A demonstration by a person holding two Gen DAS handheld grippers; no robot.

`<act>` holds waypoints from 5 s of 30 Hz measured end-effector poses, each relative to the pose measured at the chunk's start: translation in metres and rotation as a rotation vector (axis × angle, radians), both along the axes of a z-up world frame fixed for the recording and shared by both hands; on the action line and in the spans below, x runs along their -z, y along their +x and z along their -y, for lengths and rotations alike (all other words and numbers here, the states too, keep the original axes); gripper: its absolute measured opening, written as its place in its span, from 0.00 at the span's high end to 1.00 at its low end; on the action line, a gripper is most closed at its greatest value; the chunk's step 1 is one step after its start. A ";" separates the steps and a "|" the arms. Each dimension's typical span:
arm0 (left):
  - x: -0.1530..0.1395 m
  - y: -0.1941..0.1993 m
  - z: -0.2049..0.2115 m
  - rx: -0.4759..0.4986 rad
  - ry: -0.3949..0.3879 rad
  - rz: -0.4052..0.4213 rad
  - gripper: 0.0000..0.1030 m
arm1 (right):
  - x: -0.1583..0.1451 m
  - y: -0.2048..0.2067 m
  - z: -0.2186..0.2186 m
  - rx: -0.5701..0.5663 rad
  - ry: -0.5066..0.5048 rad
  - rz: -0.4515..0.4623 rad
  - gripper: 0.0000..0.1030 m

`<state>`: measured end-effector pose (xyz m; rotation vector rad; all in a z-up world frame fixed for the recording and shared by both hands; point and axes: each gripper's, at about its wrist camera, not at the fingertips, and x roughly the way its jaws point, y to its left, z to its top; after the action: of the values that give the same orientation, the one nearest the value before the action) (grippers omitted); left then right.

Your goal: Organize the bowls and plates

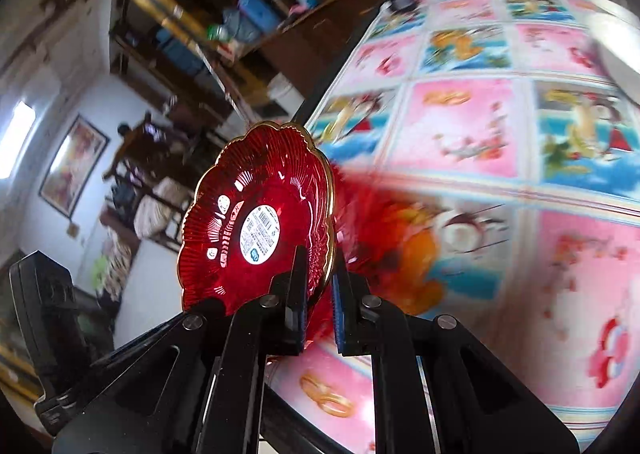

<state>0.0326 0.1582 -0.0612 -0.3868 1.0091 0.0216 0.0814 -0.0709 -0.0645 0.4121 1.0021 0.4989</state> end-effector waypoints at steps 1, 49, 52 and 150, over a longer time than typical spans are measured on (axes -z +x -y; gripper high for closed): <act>0.002 0.002 -0.002 -0.003 0.003 -0.011 0.73 | 0.001 0.002 -0.006 -0.009 -0.016 0.001 0.90; -0.029 -0.034 0.130 0.366 0.178 0.267 0.22 | 0.017 0.015 0.093 0.256 -0.010 0.173 0.61; -0.028 -0.034 0.135 0.366 0.190 0.259 0.22 | 0.016 0.014 0.104 0.282 0.017 0.167 0.59; 0.016 0.091 0.417 0.513 -0.075 -0.029 0.23 | 0.038 -0.068 0.455 0.649 0.422 -0.014 0.46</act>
<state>0.1232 -0.2590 -0.0767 -0.1869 1.1161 -0.4740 0.0136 -0.5260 -0.1024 1.0749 0.7145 0.1105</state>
